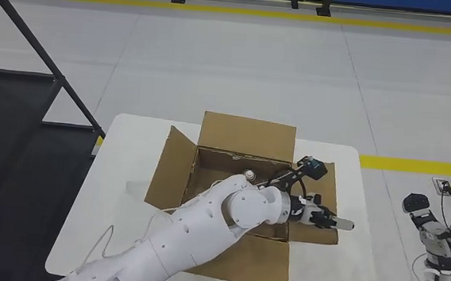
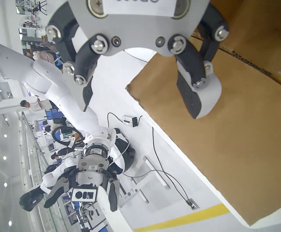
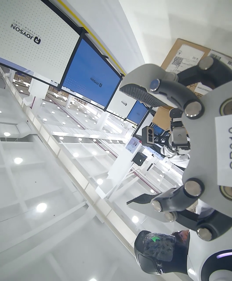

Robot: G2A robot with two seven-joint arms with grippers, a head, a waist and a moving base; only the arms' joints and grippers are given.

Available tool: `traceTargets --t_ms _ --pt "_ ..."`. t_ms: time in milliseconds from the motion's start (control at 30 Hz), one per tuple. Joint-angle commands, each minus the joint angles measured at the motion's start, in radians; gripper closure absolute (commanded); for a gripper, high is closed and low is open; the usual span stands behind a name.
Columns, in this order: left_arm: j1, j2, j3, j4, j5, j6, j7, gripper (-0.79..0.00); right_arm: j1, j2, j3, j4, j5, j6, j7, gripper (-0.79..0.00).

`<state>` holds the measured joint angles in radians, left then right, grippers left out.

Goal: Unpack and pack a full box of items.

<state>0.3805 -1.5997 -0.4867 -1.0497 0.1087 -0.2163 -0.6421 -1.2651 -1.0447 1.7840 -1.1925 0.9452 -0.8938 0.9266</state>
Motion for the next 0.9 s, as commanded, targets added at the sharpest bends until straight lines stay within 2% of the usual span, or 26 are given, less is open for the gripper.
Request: traceTargets --t_ms 0,233,467,700,867 --pt "-0.009 -0.019 0.018 0.036 0.008 0.002 0.011 -0.785 0.006 0.001 0.001 0.007 0.005 0.005 0.005 -0.785" --pt "-0.026 -0.081 0.066 0.146 0.033 0.012 0.034 -0.785 0.046 0.005 -0.003 0.035 0.007 0.026 0.026 -0.785" --pt "-0.034 -0.124 0.075 0.22 0.051 0.003 0.05 -0.785 0.079 0.005 -0.007 0.071 0.016 0.026 0.026 -0.785" --pt "-0.024 -0.144 0.06 0.27 0.062 -0.013 0.057 -0.785 0.086 0.002 -0.001 0.088 0.042 0.022 0.022 -0.785" --pt "-0.032 -0.134 0.011 0.247 0.083 -0.041 0.086 -0.785 0.082 0.0 0.002 0.082 0.045 0.024 0.024 -0.785"
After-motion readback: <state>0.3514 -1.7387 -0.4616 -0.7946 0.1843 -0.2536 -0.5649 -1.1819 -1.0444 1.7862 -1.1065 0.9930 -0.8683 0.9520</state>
